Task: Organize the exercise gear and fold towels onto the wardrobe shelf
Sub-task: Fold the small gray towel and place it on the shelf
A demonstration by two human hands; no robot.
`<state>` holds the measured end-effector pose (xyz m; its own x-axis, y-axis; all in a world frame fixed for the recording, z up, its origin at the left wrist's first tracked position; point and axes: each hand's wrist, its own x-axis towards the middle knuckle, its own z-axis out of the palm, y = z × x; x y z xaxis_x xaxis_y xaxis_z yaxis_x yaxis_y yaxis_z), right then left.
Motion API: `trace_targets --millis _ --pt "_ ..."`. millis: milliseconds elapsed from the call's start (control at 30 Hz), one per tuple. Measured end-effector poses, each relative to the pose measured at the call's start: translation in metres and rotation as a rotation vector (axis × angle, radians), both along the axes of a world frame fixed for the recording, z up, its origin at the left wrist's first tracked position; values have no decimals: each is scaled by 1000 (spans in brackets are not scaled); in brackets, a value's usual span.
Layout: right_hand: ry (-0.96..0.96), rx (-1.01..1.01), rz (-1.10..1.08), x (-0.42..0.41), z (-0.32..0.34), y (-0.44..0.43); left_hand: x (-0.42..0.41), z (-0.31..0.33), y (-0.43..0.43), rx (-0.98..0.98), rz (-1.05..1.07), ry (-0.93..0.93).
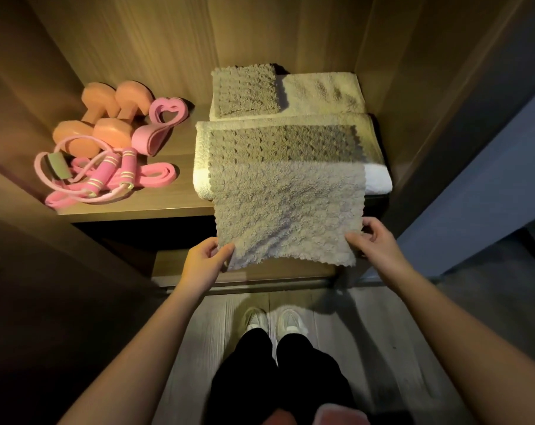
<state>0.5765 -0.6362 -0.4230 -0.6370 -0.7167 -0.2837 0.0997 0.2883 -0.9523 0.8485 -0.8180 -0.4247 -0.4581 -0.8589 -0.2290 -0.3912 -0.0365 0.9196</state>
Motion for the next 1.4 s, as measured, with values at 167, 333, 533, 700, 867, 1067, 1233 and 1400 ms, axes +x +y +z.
trace_targets --millis 167,333,533,700,867,1067,1233,1400 --pt "-2 23 70 8 11 29 14 16 20 -38 40 82" --pt "78 -81 101 14 41 47 26 43 31 -153 -52 203" --pt "80 -86 138 1 78 46 29 73 24 -165 -133 183" --pt "207 -114 83 -14 97 22 13 91 -6 -279 -84 100" --pt "435 -88 -63 -33 110 -25 -26 111 -46 -538 -14 -42" --pt "575 82 -132 -59 116 -87 -70 118 -101 -570 74 -186" --pt "654 280 -122 -79 111 -132 -95 111 -132 -544 90 -252" --pt "748 481 -75 -87 104 -160 -113 107 -150 -499 89 -425"
